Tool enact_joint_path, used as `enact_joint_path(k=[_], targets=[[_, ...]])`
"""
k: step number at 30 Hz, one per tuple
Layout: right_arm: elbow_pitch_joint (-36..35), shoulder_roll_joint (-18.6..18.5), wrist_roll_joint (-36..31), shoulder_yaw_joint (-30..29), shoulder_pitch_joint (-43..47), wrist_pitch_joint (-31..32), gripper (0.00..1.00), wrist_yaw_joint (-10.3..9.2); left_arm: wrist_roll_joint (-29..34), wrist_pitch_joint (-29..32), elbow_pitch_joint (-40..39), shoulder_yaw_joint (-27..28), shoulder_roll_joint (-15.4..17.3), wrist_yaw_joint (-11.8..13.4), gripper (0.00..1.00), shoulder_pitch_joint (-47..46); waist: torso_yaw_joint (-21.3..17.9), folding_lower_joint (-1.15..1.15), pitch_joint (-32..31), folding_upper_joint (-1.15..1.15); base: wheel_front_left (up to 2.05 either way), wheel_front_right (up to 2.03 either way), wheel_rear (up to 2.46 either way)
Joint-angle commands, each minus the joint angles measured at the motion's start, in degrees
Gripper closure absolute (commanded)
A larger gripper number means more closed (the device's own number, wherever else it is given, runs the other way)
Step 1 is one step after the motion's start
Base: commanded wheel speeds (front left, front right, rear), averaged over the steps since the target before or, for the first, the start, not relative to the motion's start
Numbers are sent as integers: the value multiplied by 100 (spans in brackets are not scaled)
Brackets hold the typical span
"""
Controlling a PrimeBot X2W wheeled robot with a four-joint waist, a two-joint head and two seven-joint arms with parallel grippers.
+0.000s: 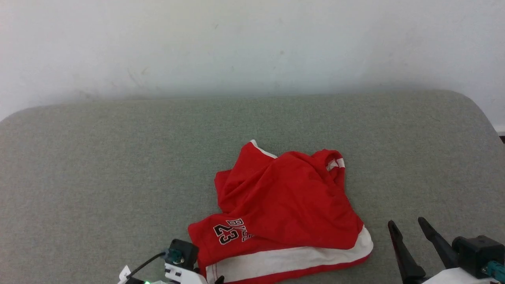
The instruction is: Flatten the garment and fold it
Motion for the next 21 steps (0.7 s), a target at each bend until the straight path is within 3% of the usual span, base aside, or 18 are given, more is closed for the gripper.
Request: enact_joint_path(k=[1, 9, 10, 12, 15, 21], targets=[[-25, 23, -10, 10, -14, -8, 0, -3, 11, 108, 221, -61, -53, -61, 0, -196, -124, 0, 145, 0, 0, 0, 0], [108, 29, 238, 16, -66, 84, 0, -3, -148, 1015, 1030, -450, -187, -332, 0, -442, -248, 0, 224, 0, 0, 0, 0], [135, 30, 266, 14, -81, 137, 0, -3, -213, 1144, 1068, -483, -194, -372, 43, -416, -259, 0, 222, 0, 0, 0, 0], [202, 28, 347, 0, -133, 273, 0, -3, -300, 1250, 1054, -505, -188, -413, 100, -357, -271, 0, 214, 0, 0, 0, 0], [403, -153, 471, 31, -278, 624, 0, -3, -351, 1030, 902, -389, -180, -319, 100, -239, -257, 0, 214, 0, 0, 0, 0], [1086, -629, 868, 279, -881, 1521, 0, -3, -242, 174, 272, -28, -200, 99, 100, -43, -58, 0, 268, 0, 0, 0, 0]])
